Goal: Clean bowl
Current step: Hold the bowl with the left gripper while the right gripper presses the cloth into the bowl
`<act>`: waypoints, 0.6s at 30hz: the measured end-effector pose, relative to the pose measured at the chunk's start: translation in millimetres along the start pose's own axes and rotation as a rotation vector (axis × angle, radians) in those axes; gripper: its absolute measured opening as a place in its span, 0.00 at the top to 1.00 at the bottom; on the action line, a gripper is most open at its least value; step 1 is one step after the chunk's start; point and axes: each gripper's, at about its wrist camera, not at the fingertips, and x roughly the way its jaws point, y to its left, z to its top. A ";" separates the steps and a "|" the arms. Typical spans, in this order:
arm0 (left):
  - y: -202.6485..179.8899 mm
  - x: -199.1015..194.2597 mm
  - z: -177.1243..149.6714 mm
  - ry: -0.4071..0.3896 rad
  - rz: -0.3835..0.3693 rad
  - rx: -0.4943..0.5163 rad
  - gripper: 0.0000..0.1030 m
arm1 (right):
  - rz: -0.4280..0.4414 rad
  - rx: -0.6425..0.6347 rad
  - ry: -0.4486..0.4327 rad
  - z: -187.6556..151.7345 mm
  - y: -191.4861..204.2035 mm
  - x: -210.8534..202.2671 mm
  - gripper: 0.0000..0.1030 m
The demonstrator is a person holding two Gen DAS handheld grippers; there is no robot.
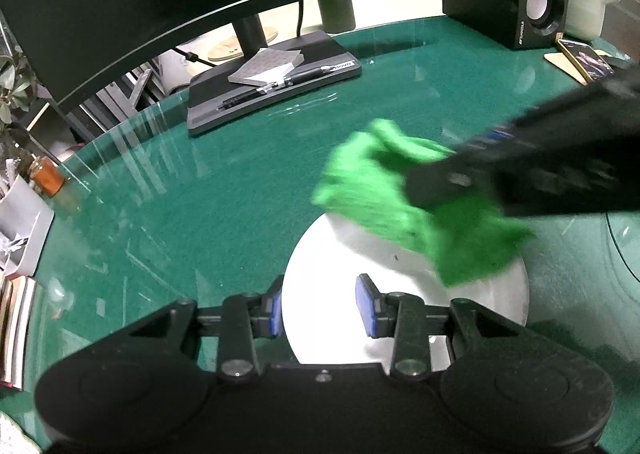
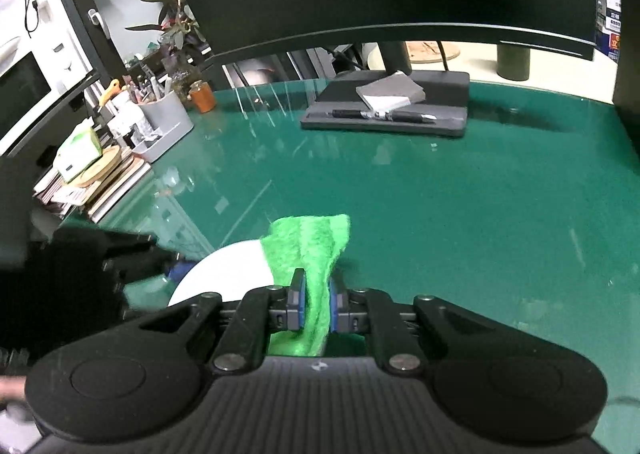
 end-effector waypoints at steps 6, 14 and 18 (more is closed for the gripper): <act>-1.0 -1.2 5.7 -0.020 0.000 0.032 0.66 | -0.003 0.004 -0.014 4.4 -0.4 5.1 0.87; -2.3 -2.9 14.7 -0.055 -0.001 0.086 0.65 | -0.013 0.078 0.002 -19.9 -16.5 -27.3 0.87; -3.0 -3.7 19.2 -0.072 -0.001 0.113 0.41 | -0.016 0.120 -0.015 -19.0 -18.9 -26.8 0.87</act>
